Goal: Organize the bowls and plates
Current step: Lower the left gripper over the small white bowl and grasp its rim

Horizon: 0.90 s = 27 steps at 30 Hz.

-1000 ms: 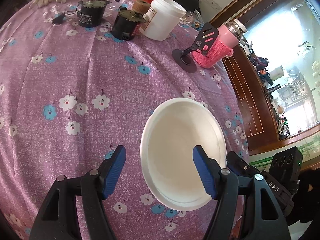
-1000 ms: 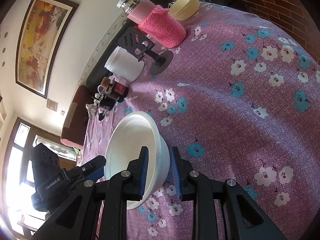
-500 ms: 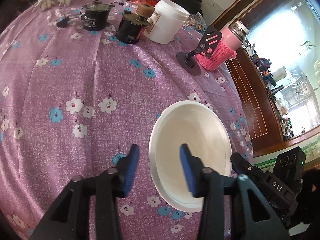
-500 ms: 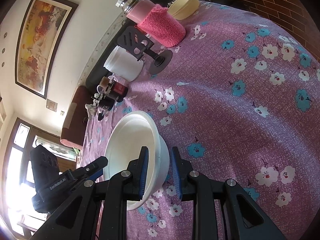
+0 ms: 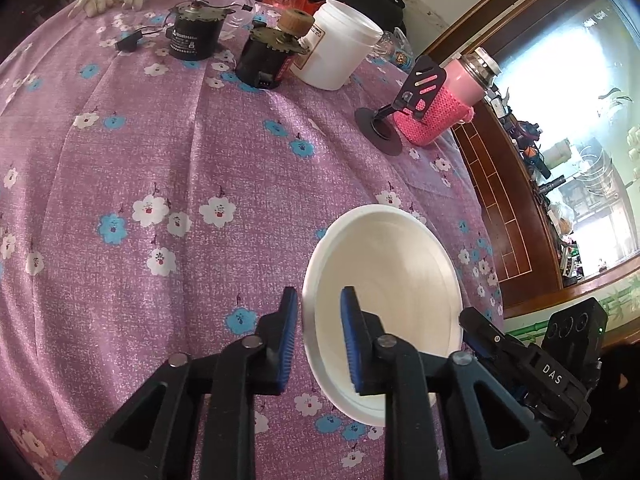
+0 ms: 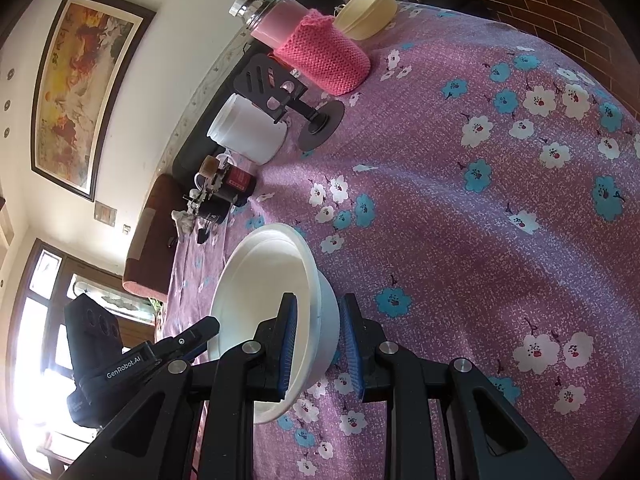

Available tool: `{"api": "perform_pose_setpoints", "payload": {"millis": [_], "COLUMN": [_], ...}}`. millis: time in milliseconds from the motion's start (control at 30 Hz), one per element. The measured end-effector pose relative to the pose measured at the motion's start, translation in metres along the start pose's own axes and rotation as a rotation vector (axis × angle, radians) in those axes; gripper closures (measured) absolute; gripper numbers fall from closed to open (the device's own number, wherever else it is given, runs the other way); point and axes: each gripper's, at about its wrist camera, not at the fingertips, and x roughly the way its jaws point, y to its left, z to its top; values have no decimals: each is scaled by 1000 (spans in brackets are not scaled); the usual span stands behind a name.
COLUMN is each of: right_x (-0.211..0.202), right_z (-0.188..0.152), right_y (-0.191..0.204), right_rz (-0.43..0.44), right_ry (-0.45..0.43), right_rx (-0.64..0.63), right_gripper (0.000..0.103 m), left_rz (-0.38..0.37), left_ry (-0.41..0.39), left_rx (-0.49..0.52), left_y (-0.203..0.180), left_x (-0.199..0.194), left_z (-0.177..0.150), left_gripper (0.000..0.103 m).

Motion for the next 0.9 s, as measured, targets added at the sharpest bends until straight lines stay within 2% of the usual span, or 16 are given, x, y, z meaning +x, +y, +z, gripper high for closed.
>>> {"api": "perform_pose_setpoints", "payload": {"millis": [333,833,900], "right_x": [1,2,3], "right_z": [-1,-1,-1], "right_y": [1,0,1], "right_rz": [5,-7,-10], "right_ry": [-10,-9,-7], "right_rx": [-3,-9,-11], "right_gripper": [79,79,84], "left_rz": [-1,5,5], "left_ry": [8,11,13], "left_rx": [-25,-19,-21], "left_y": [7,6,6], "left_x": [6,9,10], "left_z": [2,0,0], "left_gripper": [94,94,94]}}
